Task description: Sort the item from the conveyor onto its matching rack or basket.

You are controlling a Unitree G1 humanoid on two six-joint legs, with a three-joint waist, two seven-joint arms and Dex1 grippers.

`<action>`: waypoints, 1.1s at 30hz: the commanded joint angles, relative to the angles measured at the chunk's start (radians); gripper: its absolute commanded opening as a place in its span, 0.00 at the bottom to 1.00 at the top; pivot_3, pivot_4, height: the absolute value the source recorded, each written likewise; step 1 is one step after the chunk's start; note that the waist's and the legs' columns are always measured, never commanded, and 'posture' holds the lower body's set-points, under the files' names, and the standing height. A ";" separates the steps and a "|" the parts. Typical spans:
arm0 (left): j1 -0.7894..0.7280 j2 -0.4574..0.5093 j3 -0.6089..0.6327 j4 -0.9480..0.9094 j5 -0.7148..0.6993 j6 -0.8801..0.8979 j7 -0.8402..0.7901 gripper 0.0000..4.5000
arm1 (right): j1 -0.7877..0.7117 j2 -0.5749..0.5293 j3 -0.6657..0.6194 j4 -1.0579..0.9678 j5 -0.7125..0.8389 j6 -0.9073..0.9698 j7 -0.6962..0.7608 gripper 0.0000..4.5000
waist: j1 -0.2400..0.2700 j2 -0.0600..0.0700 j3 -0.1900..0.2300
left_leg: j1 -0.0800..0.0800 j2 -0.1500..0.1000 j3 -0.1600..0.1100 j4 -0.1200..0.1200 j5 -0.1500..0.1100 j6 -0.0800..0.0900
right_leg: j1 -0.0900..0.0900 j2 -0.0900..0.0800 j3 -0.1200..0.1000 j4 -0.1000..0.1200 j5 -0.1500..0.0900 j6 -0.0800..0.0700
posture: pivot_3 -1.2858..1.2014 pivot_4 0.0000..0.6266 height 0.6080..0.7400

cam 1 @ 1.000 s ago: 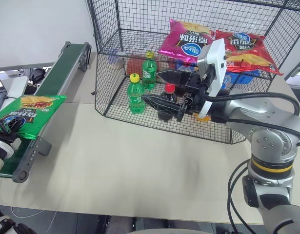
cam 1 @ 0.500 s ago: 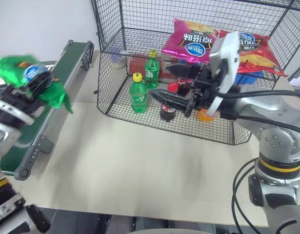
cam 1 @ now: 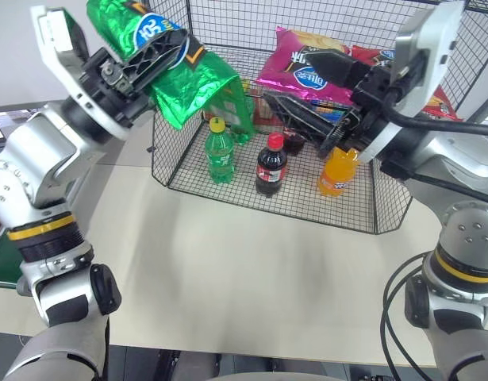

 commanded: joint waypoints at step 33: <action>-0.366 -0.199 0.014 0.557 0.743 -0.405 -0.603 0.02 | 0.008 -0.007 -0.026 -0.082 0.020 -0.032 -0.119 1.00 | 0.000 -0.001 0.001 | -0.003 -0.001 0.001 -0.001 0.001 0.003 | -0.001 0.003 -0.001 -0.001 0.000 0.000 | 0.52 0.24 1.00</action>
